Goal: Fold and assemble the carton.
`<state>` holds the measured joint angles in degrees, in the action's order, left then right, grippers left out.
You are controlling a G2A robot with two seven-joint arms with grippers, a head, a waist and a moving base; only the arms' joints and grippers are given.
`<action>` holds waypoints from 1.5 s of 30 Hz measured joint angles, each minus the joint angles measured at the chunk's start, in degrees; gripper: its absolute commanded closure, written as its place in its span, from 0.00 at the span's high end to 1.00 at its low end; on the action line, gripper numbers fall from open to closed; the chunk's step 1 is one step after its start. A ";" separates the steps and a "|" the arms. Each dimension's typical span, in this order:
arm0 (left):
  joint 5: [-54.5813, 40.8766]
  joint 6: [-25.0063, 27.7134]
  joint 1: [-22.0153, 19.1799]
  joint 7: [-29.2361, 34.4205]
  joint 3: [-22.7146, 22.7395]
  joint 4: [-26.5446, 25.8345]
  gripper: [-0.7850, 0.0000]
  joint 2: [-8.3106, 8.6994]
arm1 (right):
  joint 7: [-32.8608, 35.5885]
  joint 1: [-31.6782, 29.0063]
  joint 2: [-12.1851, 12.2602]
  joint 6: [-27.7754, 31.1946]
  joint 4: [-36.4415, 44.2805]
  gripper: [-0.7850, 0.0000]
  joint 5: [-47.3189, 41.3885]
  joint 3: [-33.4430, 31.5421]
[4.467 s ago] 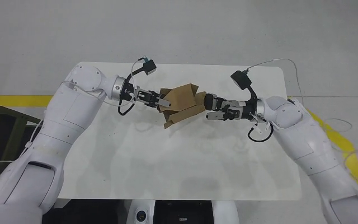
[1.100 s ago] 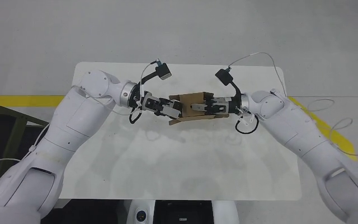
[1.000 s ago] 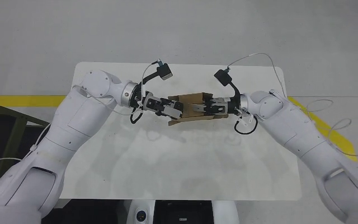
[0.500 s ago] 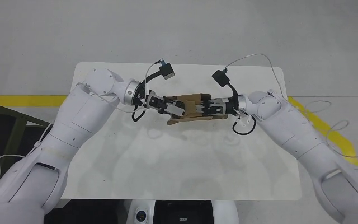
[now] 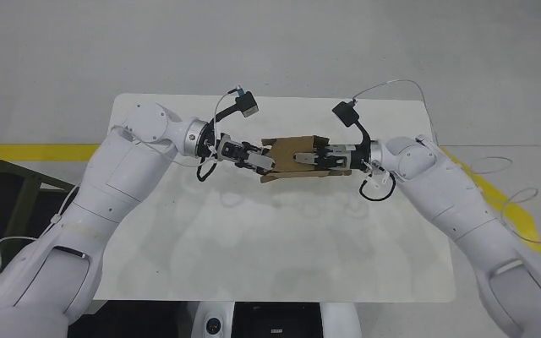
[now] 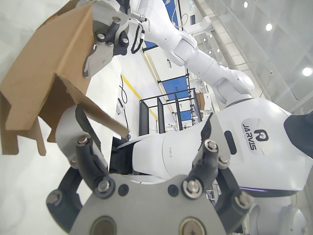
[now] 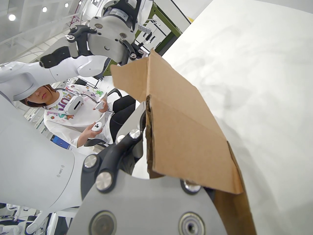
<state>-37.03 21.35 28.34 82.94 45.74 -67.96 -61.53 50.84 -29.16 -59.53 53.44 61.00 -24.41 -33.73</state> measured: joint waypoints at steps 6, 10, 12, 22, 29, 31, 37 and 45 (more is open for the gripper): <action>0.23 0.18 0.58 -0.19 1.60 0.98 1.00 0.22 | 1.03 -1.29 0.55 -1.03 2.93 0.00 0.90 -0.62; 0.36 -0.07 0.92 -0.08 2.55 1.03 1.00 0.33 | 1.89 -1.86 0.77 -1.89 4.68 0.00 1.27 -0.15; 0.35 -0.25 1.04 -0.03 2.89 1.01 1.00 0.36 | 2.13 -1.97 0.83 -2.12 5.10 0.00 1.28 0.05; 0.49 -0.75 1.52 0.70 3.92 0.41 1.00 0.22 | 2.49 -1.80 0.87 -2.48 5.93 0.00 0.90 1.32; 0.33 -1.07 1.63 1.06 4.17 0.27 1.00 0.00 | 2.47 -1.44 0.86 -2.46 5.80 0.00 0.64 1.98; 0.43 -1.05 1.70 1.04 4.22 0.40 1.00 -0.07 | 2.32 -1.38 0.85 -2.31 5.78 0.00 0.52 2.22; 0.98 -1.00 1.83 0.99 4.69 0.78 1.00 -0.15 | 1.00 -0.98 0.83 -1.00 3.74 0.00 -0.55 1.70; 1.52 -1.25 2.45 1.25 5.07 -0.55 1.00 -0.21 | -0.70 -0.93 0.60 -0.21 1.73 0.00 0.09 -0.51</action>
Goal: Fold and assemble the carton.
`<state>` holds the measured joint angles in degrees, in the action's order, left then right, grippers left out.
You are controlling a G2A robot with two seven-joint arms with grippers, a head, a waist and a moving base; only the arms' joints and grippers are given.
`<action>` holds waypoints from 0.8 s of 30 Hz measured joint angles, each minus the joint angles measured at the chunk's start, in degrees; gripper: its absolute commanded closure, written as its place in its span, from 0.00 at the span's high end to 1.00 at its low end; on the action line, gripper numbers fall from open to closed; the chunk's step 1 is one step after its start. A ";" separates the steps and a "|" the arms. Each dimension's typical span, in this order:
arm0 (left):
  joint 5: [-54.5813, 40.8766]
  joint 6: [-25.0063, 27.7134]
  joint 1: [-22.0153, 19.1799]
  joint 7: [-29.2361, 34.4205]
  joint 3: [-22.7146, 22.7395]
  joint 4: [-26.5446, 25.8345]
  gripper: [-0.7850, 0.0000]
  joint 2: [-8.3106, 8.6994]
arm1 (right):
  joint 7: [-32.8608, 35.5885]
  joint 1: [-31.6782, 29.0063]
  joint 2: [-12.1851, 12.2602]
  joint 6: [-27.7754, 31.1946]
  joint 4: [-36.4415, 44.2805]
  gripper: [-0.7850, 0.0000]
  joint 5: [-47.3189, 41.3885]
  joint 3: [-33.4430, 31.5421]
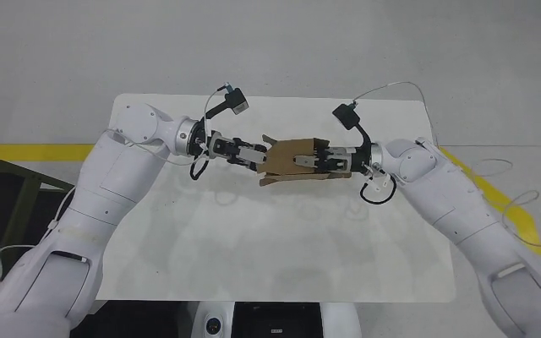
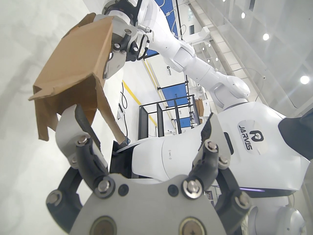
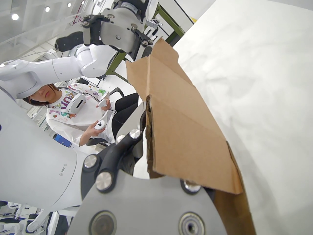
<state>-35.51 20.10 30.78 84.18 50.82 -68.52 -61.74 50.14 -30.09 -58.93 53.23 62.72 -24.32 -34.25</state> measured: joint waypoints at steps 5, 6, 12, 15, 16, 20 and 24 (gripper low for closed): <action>0.52 -0.14 0.28 0.07 -0.22 -0.16 1.00 -0.19 | -1.73 -0.23 -0.43 -0.37 0.25 0.00 1.06 -1.07; 0.58 -0.17 0.31 0.09 -0.26 -0.07 1.00 -0.23 | -1.91 -0.27 -0.51 -0.44 0.32 0.00 1.22 -1.22; 0.92 -0.41 0.25 0.33 -0.35 0.39 1.00 -0.47 | -2.75 -0.38 -1.09 -0.82 0.53 0.00 2.12 -2.04; 0.72 -0.51 0.27 0.47 -0.15 0.59 1.00 -0.54 | -2.92 -0.42 -1.37 -0.88 0.44 0.00 2.50 -2.39; 0.38 -0.60 0.30 0.58 -0.03 0.62 1.00 -0.57 | -2.92 -0.44 -1.47 -0.88 0.35 0.00 2.64 -2.52; -0.15 -0.89 0.28 0.89 0.32 0.36 1.00 -0.63 | -3.41 -0.52 -1.80 -0.91 -0.11 0.00 3.00 -3.10; -0.16 -1.01 0.42 1.01 0.26 0.30 1.00 -0.77 | -4.25 -0.74 -2.12 -1.02 -0.29 0.00 3.23 -3.73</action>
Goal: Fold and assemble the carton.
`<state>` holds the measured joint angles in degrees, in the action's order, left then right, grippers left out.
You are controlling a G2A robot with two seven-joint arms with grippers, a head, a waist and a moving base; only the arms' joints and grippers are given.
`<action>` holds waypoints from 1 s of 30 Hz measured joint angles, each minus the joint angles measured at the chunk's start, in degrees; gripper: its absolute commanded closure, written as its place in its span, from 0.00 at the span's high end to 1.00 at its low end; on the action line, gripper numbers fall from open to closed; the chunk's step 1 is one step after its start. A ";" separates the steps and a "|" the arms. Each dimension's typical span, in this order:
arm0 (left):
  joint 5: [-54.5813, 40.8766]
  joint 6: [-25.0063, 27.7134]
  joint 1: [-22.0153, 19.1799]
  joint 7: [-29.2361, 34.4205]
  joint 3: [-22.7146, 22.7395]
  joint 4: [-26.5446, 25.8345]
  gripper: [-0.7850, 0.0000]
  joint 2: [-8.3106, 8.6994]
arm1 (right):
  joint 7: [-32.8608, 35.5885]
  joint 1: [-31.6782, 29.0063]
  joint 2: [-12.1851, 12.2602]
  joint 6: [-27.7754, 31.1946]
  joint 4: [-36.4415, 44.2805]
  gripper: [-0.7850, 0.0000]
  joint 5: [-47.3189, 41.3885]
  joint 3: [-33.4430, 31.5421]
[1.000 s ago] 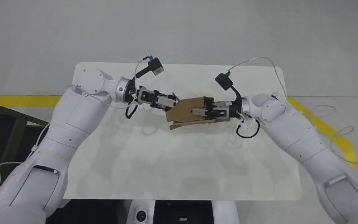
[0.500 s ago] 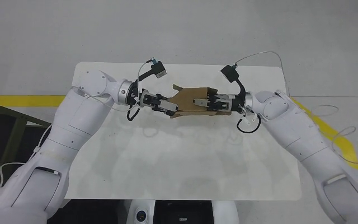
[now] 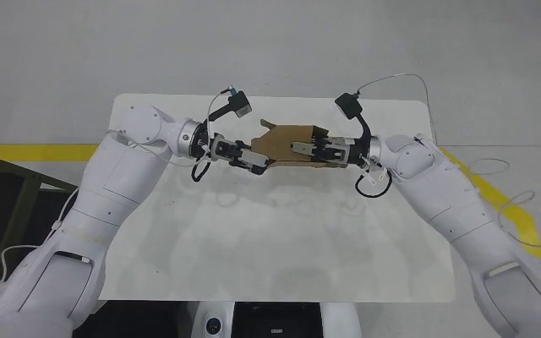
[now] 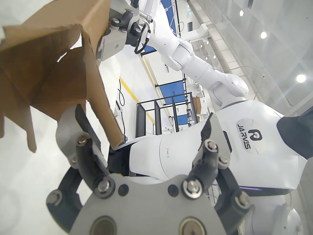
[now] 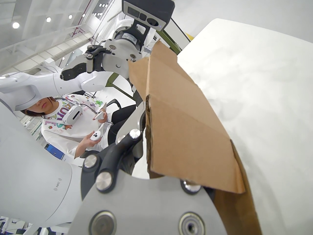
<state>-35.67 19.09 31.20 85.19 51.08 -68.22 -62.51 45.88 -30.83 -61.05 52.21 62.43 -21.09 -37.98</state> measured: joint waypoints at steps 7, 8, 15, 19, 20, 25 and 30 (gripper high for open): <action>-0.29 -0.07 0.07 0.07 -0.25 0.45 1.00 -0.37 | -1.50 -0.14 -0.73 -0.09 -0.10 0.00 0.60 -0.95; -0.34 -0.10 0.06 0.10 -0.23 0.48 1.00 -0.41 | -1.67 -0.12 -0.81 -0.14 -0.13 0.00 0.66 -1.08; -0.38 -0.16 0.07 0.16 -0.15 0.73 1.00 -0.65 | -3.23 -0.11 -1.57 -0.56 0.08 0.00 1.41 -1.89; -0.31 -0.20 0.10 0.21 -0.15 0.91 1.00 -0.78 | -4.07 -0.37 -2.01 -0.76 0.07 0.00 2.08 -2.24; -0.31 -0.23 0.13 0.24 -0.14 0.96 1.00 -0.80 | -4.17 -0.43 -2.10 -0.83 0.07 0.00 2.19 -2.31; -0.46 -0.44 0.20 0.44 -0.18 1.07 1.00 -0.98 | -4.64 -0.80 -2.52 -1.00 0.18 0.00 2.72 -2.80; -0.57 -0.64 0.21 0.65 -0.42 0.97 1.00 -1.21 | -4.90 -1.07 -2.86 -1.10 0.30 0.00 3.38 -3.32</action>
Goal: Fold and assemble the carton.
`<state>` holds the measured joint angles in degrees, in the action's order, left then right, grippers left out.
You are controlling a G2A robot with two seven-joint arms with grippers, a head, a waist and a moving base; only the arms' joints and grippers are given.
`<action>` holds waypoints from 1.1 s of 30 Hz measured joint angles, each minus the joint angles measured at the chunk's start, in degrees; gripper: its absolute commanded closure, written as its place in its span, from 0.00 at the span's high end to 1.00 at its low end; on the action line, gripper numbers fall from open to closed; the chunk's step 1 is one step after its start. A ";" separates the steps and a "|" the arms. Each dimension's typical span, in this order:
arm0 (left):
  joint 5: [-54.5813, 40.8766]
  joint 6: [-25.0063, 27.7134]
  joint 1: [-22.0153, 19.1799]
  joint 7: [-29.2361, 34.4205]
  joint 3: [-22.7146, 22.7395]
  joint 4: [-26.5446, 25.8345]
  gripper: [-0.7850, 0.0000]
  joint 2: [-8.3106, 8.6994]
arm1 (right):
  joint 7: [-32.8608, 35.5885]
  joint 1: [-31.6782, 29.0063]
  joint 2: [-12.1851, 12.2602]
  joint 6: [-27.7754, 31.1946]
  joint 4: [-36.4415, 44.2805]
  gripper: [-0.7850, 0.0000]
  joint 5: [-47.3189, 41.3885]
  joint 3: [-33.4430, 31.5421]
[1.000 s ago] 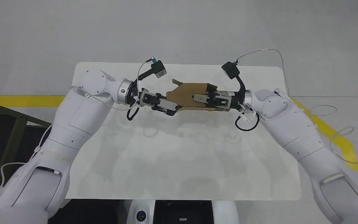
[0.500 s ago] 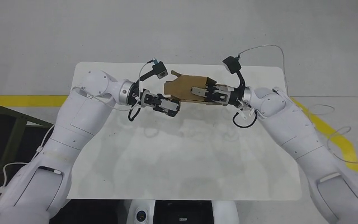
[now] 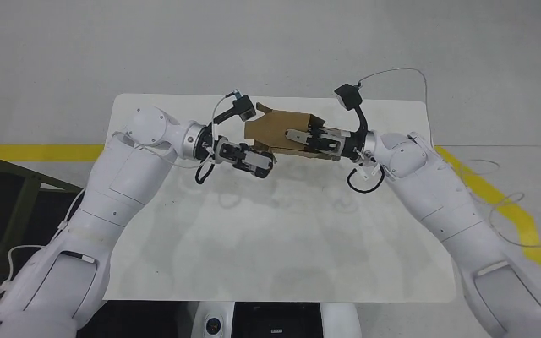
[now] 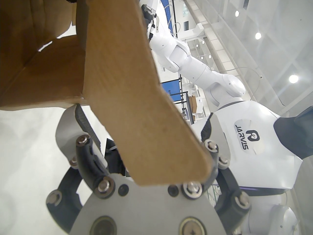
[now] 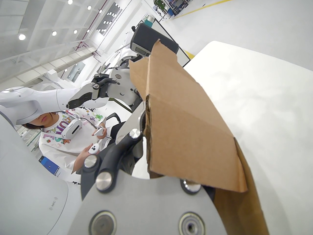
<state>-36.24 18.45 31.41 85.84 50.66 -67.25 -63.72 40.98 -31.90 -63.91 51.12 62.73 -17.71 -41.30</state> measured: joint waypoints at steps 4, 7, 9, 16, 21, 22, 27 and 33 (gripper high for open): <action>0.24 -0.02 -0.11 0.01 -0.05 0.45 1.00 -0.15 | 0.40 -0.23 -0.30 -0.03 0.34 0.00 0.48 -0.22; 0.80 0.12 -0.32 -0.13 0.12 0.92 1.00 -0.19 | 0.83 -0.46 -0.46 -0.12 0.31 0.00 0.64 -0.41; 0.97 0.17 -0.38 -0.17 0.29 1.21 1.00 -0.19 | 1.21 -0.62 -0.56 -0.20 0.36 0.00 0.76 -0.47; 1.17 0.14 -0.56 -0.18 0.91 1.51 1.00 -0.24 | 1.93 -1.09 -0.96 -0.43 0.55 0.00 1.10 -0.90; 1.08 0.12 -0.45 -0.12 1.07 1.33 1.00 -0.32 | 2.11 -1.23 -1.23 -0.48 0.54 0.00 1.32 -1.17; 1.00 0.08 -0.41 -0.08 1.11 1.33 1.00 -0.34 | 2.12 -1.23 -1.31 -0.54 0.51 0.00 1.38 -1.26; 0.94 0.07 -0.35 -0.08 1.24 1.19 1.00 -0.46 | 2.18 -1.16 -1.51 -0.49 0.04 0.00 1.47 -1.94; 1.88 0.05 -0.35 -0.05 2.00 2.00 1.00 -0.28 | 3.91 -1.74 -1.11 -0.14 -0.87 0.00 1.04 -3.60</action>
<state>-34.35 18.49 31.06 85.79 52.66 -65.25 -64.00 44.89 -33.65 -65.02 50.98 61.86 -16.67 -44.90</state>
